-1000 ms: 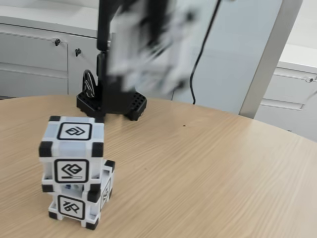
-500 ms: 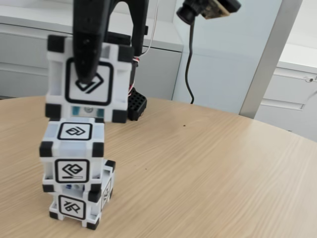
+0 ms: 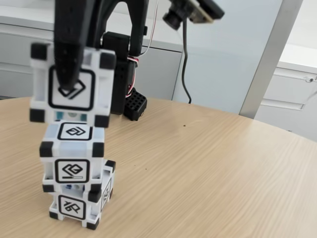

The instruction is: Stack cubes from left to right.

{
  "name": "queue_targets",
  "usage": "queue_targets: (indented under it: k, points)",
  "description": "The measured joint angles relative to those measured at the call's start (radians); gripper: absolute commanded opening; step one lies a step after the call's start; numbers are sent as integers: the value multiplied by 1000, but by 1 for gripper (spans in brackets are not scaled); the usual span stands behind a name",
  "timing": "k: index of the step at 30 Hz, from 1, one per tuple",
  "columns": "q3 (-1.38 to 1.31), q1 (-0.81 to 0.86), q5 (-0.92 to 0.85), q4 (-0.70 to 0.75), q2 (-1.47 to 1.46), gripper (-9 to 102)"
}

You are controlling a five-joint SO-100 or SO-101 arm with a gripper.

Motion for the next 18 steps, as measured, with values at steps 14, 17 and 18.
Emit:
queue_targets:
  k: [14, 17, 18]
  points:
    - [8, 0, -31, 0, 0, 21]
    - [9, 2, -34, 0, 0, 21]
    - [18, 2, -34, 0, 0, 21]
